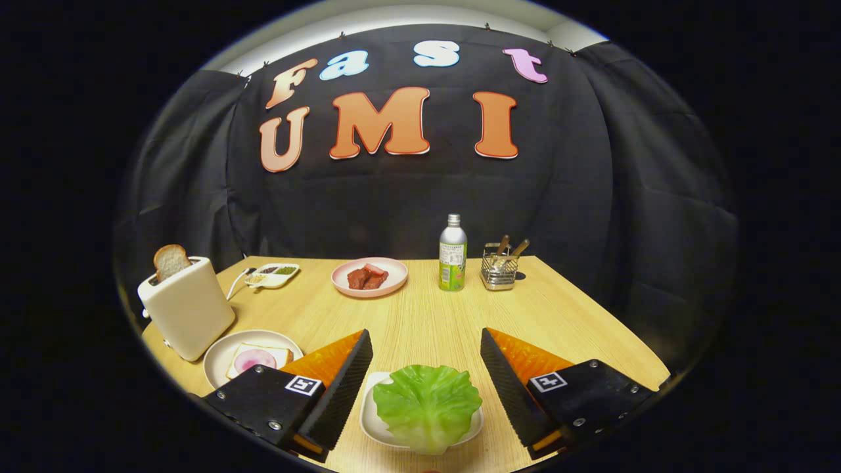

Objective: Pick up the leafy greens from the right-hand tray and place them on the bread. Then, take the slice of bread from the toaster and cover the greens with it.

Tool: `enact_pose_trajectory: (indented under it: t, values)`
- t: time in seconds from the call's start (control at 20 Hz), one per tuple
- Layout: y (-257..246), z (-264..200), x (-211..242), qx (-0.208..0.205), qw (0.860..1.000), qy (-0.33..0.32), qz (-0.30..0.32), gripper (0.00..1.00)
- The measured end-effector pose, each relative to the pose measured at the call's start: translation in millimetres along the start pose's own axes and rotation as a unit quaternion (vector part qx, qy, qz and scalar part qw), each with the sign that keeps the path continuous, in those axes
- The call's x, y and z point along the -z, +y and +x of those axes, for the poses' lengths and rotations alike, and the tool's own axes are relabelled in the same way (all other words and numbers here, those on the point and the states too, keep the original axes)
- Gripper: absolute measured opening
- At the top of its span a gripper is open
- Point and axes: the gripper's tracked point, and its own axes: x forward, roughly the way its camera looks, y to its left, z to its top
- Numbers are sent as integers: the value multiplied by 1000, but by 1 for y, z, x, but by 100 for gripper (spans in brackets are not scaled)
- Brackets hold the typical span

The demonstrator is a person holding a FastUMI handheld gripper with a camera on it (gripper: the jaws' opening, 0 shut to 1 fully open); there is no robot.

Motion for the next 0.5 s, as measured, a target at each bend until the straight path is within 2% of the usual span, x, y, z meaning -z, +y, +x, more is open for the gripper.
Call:
enact_pose_trajectory:
  t: [0.35, 0.5]
  values:
    - [7, 18, 58, -23, 995, 91, -26, 100]
    - [11, 22, 79, -37, 990, 136, -11, 100]
